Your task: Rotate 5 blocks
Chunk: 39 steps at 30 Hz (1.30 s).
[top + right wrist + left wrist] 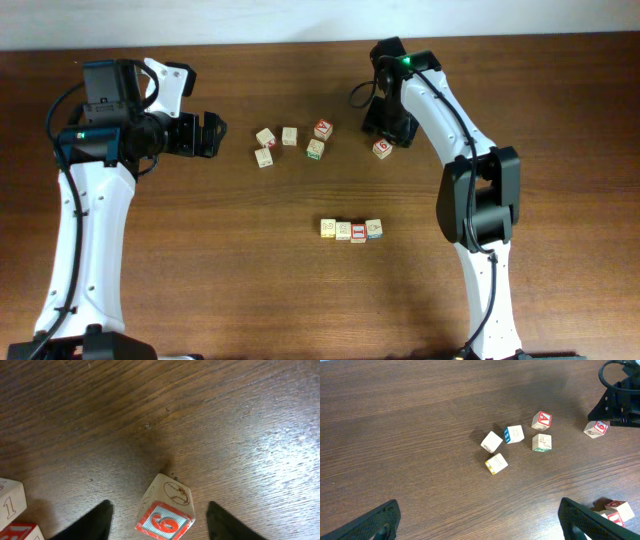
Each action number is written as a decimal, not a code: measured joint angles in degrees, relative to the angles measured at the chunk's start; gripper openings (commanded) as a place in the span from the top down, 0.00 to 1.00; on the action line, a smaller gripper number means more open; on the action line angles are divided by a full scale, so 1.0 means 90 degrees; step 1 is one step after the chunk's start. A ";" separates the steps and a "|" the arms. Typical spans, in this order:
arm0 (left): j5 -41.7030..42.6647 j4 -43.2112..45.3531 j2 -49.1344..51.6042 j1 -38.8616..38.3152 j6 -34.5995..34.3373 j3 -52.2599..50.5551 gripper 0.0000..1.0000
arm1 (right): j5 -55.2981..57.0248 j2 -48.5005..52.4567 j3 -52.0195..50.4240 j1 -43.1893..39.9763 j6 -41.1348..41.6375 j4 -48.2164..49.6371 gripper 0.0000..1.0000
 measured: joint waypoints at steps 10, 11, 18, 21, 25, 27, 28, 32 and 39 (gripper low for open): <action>0.0000 0.0000 0.0000 0.0000 0.0000 0.0000 0.01 | 0.0075 0.0034 -0.0374 0.0245 0.0056 0.0238 0.73; 0.0000 0.0000 0.0000 0.0000 0.0000 0.0000 0.01 | 0.0095 0.0034 -0.0374 0.0245 -0.0002 0.0240 0.76; 0.0000 0.0000 0.0000 0.0000 0.0000 0.0000 0.01 | -0.0576 0.0034 -0.0372 0.0238 -0.1124 -0.0117 0.70; 0.0000 0.0005 0.0000 0.0000 0.0000 0.0000 0.01 | -0.1054 0.0034 -0.0374 0.0248 -0.1537 -0.0648 0.70; 0.0000 0.0000 0.0000 0.0000 0.0000 0.0000 0.01 | -0.1326 0.0034 -0.0374 0.0301 -0.2059 -0.1343 0.65; 0.0000 0.0000 0.0000 0.0000 0.0000 0.0000 0.01 | -0.1326 0.0034 -0.0374 0.0335 -0.2152 -0.1377 0.59; 0.0000 0.0000 0.0000 0.0000 0.0000 0.0000 0.01 | -0.1275 0.0034 -0.0374 0.0359 -0.2208 -0.1292 0.49; 0.0000 0.0000 0.0000 0.0000 0.0000 0.0000 0.01 | -0.0933 0.0034 -0.0374 0.0376 -0.2242 -0.0605 0.35; 0.0000 0.0000 0.0000 0.0000 0.0000 0.0000 0.01 | -0.0721 -0.0027 -0.0374 0.0376 -0.2259 -0.0950 0.54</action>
